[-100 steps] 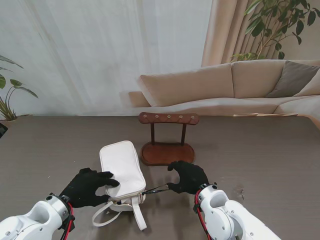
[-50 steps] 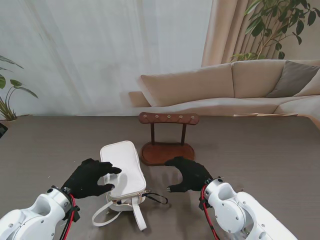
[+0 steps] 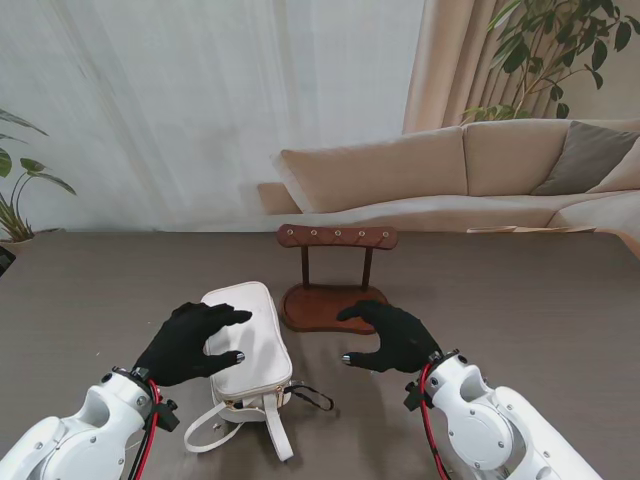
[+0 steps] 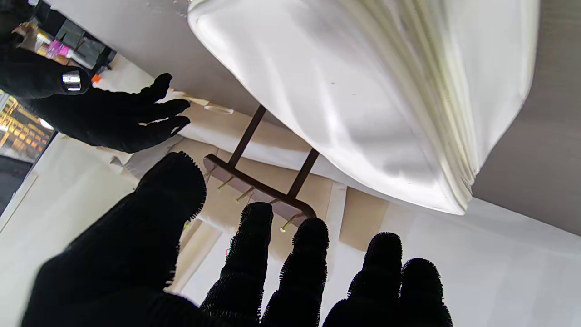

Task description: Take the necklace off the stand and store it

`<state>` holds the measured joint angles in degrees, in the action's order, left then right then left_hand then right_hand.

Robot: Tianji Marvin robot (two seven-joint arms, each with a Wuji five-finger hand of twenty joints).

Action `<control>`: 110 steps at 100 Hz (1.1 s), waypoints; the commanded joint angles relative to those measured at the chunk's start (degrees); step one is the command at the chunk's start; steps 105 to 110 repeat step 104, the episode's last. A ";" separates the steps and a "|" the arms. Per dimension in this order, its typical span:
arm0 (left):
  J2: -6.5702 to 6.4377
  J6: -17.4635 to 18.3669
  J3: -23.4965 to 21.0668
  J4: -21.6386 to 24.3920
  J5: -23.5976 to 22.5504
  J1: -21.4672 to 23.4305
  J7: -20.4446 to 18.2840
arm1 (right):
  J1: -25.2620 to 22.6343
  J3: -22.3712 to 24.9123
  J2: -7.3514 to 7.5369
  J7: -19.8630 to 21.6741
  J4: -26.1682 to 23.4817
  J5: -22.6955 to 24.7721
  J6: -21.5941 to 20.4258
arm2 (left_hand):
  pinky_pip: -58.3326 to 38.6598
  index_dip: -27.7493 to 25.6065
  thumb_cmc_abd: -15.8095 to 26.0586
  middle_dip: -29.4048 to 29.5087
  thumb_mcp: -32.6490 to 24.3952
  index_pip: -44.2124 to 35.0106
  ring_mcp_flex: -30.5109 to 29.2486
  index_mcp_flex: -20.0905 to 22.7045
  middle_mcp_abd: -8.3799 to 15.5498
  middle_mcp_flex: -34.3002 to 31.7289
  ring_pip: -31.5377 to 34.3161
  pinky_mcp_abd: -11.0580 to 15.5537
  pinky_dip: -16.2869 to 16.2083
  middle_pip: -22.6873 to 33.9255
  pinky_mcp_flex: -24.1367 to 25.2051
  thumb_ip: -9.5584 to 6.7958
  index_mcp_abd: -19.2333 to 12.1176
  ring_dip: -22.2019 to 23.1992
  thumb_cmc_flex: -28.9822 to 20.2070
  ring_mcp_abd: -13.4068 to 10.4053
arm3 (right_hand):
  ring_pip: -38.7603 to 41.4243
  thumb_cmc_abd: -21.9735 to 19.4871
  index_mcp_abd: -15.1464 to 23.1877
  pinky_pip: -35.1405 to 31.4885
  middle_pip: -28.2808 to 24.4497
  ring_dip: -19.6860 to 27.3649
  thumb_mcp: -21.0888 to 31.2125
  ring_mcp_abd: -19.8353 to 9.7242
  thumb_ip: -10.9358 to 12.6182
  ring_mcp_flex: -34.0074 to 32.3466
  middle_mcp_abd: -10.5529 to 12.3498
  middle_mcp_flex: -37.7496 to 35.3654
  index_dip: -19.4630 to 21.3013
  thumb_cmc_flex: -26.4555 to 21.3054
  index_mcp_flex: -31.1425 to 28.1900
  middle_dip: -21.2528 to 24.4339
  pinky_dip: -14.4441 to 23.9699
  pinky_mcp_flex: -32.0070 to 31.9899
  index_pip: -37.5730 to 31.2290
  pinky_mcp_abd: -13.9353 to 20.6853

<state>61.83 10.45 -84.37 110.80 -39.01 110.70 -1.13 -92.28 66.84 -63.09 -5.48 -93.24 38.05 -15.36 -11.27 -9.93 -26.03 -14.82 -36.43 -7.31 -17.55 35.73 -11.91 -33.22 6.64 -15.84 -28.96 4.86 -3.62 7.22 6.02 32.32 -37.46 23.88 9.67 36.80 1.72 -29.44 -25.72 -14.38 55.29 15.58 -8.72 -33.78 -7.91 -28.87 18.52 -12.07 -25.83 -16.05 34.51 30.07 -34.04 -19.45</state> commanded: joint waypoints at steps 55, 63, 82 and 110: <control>2.14 2.17 2.35 -1.84 7.58 0.40 4.98 | -2.98 5.34 -1.36 -4.59 2.26 -3.64 -8.50 | 3.59 -0.06 1.44 1.71 3.68 2.80 3.93 -5.55 -1.38 5.10 -2.02 1.56 0.70 -1.73 1.72 -1.36 4.33 -6.95 2.35 1.55 | 0.91 -4.67 2.14 -5.29 1.38 -1.34 -6.79 -1.62 3.19 -3.91 2.75 -6.43 1.49 -1.68 -2.81 -2.29 0.49 -13.94 1.47 -0.46; 2.36 2.85 2.48 -2.44 8.64 0.20 5.73 | -3.40 5.82 -1.38 -4.26 1.73 -4.41 -8.39 | 3.69 -0.10 1.25 1.76 3.56 2.79 4.06 -5.46 -1.41 5.16 -2.11 1.59 0.88 -1.73 1.75 -1.39 4.34 -7.22 2.32 1.56 | 0.83 -4.54 2.01 -5.34 1.53 -1.32 -6.64 -1.57 3.23 -3.82 2.59 -6.57 1.51 -1.79 -2.93 -2.29 0.34 -14.05 1.54 -0.50; 2.37 2.68 2.37 -2.09 8.57 0.71 5.78 | -4.09 6.49 -1.29 -3.34 1.26 -5.15 -8.28 | 3.77 -0.10 1.35 1.97 3.80 2.92 4.13 -5.67 -1.40 5.62 -2.21 1.53 1.18 -1.87 1.74 -1.31 4.24 -7.82 2.52 1.54 | 0.74 -4.44 1.66 -5.43 1.78 -1.32 -6.27 -1.46 3.20 -3.72 2.30 -6.34 1.54 -1.80 -2.83 -2.35 0.00 -14.37 1.71 -0.52; 2.52 3.22 1.52 -1.15 8.05 1.81 6.67 | -4.11 6.60 -1.24 -3.28 1.40 -4.98 -8.27 | 3.76 -0.20 1.46 2.01 4.00 2.75 4.08 -5.22 -1.25 5.22 -2.04 1.46 1.39 -1.65 1.71 -1.33 4.27 -8.02 2.40 1.65 | 0.62 -4.43 1.57 -5.55 1.88 -1.31 -6.07 -1.75 3.14 -3.49 2.29 -6.01 1.60 -1.65 -2.57 -2.41 -0.31 -14.69 1.82 -0.25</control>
